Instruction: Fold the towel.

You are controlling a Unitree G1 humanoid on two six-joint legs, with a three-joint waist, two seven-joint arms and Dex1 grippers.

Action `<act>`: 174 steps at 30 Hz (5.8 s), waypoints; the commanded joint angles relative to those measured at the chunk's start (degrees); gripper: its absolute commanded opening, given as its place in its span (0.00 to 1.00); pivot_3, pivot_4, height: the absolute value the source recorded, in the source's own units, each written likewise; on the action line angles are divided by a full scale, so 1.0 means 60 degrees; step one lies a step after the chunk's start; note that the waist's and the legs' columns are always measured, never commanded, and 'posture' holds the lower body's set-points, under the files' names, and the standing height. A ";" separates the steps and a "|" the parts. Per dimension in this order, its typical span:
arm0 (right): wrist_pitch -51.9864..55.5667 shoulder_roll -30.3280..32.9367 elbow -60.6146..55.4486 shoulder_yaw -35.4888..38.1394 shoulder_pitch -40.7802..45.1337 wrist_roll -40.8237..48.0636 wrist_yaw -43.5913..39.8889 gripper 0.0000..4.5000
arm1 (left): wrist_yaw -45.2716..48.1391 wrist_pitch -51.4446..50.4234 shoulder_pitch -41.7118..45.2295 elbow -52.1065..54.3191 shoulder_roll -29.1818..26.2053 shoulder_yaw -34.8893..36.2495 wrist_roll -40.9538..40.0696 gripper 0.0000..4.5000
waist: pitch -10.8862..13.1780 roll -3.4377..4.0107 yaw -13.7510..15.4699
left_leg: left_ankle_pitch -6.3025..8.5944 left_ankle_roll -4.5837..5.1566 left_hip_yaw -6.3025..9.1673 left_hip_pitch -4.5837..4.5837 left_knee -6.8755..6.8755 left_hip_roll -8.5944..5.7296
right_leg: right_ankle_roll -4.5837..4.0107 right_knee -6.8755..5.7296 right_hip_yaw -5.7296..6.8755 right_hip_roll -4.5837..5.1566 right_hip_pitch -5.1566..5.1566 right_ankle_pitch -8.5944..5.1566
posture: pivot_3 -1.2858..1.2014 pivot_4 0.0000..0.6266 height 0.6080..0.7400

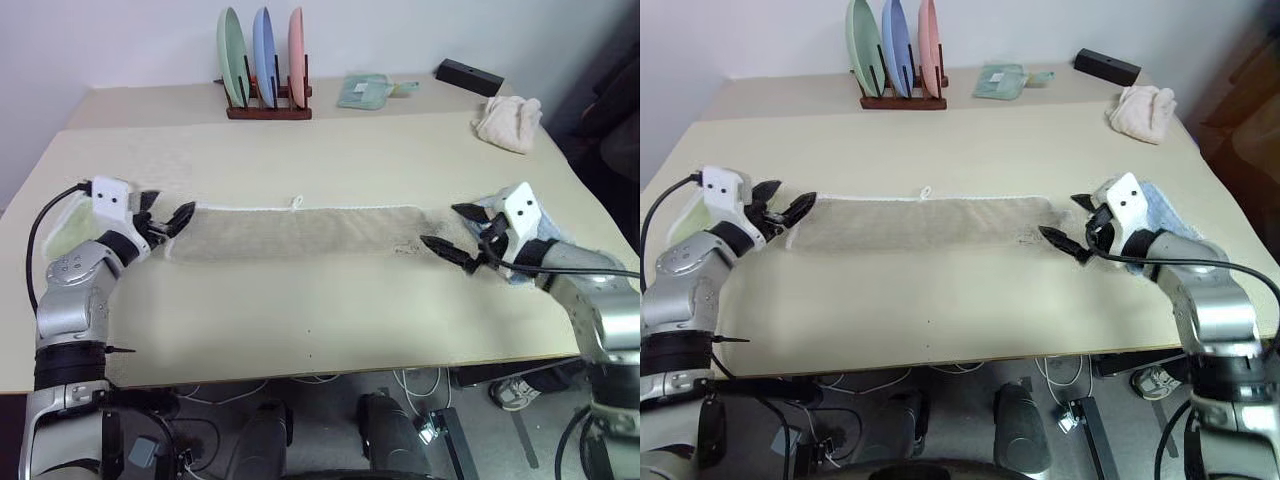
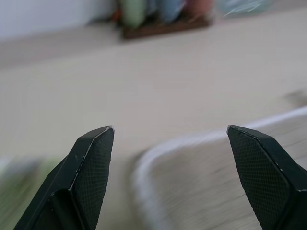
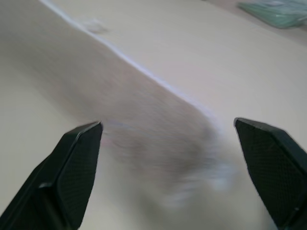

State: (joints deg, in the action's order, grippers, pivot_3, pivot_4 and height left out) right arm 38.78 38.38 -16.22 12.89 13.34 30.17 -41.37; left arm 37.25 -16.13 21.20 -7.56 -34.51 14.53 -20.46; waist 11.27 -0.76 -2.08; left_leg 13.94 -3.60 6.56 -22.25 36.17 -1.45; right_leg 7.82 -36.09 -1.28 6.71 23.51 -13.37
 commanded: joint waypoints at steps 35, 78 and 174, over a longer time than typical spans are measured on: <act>0.3151 -0.2736 0.0532 0.2394 0.0829 0.2836 0.7566 0.00 | 0.0662 -0.0615 -0.1686 0.4183 0.1199 -0.3415 0.0155 0.86 | -0.0016 0.0032 0.0154 | 0.0002 0.0007 -0.0003 -0.0017 -0.0007 -0.0001 | -0.0003 0.0028 -0.0002 -0.0007 0.0007 -0.0004 | 0.52 0.24 1.00; 0.0237 -0.0599 -0.1995 -0.3280 0.1663 -0.1142 0.0501 0.67 | 0.0491 -0.0642 -0.1608 0.3754 0.1214 -0.3090 0.0472 0.86 | -0.0016 0.0029 0.0157 | 0.0007 0.0014 -0.0003 -0.0031 -0.0018 0.0015 | -0.0003 0.0096 0.0005 -0.0025 0.0005 0.0000 | 0.52 0.24 1.00; -0.4243 -0.0371 0.1488 -0.3587 0.1641 -0.5849 0.0196 1.00 | -0.0200 -0.2674 0.0702 0.3457 0.0737 -0.4889 -0.0784 0.00 | -0.0025 -0.0009 0.0200 | 0.0000 0.0000 0.0002 -0.0036 -0.0027 0.0014 | -0.0027 0.0144 0.0009 -0.0031 -0.0011 0.0010 | 0.52 0.24 1.00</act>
State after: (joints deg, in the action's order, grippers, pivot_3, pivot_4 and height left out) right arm 14.15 35.36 -4.78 -10.17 23.23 -4.76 -40.62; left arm 35.06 -34.10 24.49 12.89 -30.67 -14.88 -26.39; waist 11.12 -0.82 -0.88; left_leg 13.94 -3.60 6.57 -22.47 36.01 -1.37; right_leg 7.67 -35.21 -1.22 6.53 23.44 -13.31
